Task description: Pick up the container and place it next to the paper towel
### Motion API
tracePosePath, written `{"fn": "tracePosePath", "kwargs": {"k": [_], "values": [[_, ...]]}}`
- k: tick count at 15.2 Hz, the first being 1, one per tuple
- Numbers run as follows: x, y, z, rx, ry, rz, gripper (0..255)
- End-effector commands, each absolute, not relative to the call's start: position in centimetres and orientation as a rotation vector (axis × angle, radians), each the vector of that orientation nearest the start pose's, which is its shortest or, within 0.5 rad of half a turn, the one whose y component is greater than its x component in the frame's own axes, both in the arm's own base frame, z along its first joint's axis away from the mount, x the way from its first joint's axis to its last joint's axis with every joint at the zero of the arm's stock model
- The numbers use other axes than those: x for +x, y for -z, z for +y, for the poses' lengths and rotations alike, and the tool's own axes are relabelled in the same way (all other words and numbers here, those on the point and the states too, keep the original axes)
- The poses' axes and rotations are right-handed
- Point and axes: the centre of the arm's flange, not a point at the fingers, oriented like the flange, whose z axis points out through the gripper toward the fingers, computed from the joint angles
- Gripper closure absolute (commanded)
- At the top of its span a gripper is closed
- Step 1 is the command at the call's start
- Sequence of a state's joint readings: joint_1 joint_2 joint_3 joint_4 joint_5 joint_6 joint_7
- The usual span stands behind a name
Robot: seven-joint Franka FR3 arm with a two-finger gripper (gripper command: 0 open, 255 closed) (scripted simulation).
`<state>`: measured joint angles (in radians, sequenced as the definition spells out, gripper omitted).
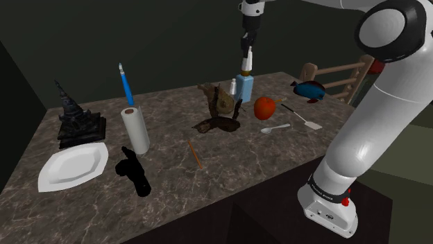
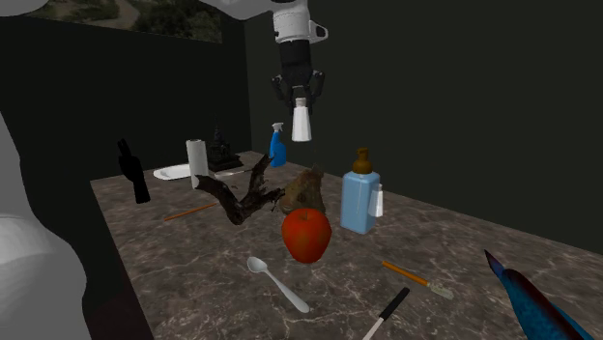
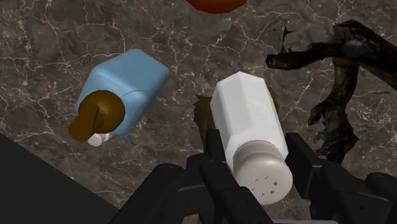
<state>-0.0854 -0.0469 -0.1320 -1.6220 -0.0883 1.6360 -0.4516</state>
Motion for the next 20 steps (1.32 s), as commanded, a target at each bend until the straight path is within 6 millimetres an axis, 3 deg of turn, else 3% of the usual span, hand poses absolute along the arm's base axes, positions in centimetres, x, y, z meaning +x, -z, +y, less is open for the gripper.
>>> {"fn": "tracePosePath", "kwargs": {"k": [1,20], "values": [[53.2,-63.3,-10.3,-3.217,0.049,-0.38,255],[53.7,-63.3,14.8,-3.217,0.049,-0.38,255]]}}
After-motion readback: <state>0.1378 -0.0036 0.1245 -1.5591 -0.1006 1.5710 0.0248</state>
